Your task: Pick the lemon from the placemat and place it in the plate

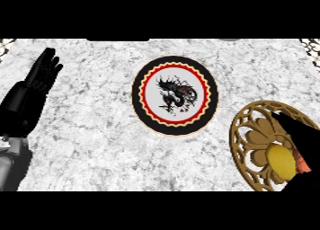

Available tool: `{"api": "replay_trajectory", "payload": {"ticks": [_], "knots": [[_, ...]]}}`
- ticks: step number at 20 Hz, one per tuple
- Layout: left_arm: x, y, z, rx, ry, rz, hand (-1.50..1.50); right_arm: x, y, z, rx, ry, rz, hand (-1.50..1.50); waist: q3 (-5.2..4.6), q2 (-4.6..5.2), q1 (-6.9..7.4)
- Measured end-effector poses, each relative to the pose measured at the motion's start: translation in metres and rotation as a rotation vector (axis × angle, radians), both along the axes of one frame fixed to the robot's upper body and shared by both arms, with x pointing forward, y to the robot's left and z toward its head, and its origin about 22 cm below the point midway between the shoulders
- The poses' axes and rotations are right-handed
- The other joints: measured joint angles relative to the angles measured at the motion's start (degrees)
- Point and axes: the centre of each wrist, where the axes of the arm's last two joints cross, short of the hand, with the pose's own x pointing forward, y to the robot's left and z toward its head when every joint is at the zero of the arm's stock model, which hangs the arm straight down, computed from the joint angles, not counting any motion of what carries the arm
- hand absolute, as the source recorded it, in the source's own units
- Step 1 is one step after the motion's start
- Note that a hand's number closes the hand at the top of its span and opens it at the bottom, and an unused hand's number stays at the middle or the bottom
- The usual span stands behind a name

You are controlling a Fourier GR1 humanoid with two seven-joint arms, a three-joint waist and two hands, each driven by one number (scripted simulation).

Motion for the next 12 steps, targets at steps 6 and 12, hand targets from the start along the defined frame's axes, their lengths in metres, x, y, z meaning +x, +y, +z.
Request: {"api": "replay_trajectory", "payload": {"ticks": [6, 12], "knots": [[-0.002, 0.008, -0.002, 0.003, -0.002, 0.004, 0.0, 0.004, -0.01, -0.021, -0.042, 0.054, -0.036, -1.5, 0.02, 0.0, -0.23], [0.0, 0.002, -0.004, 0.001, -0.003, 0.0, 0.0, 0.01, -0.011, -0.048, -0.046, 0.104, -0.045, -1.5, 0.03, 0.0, -0.29]]}}
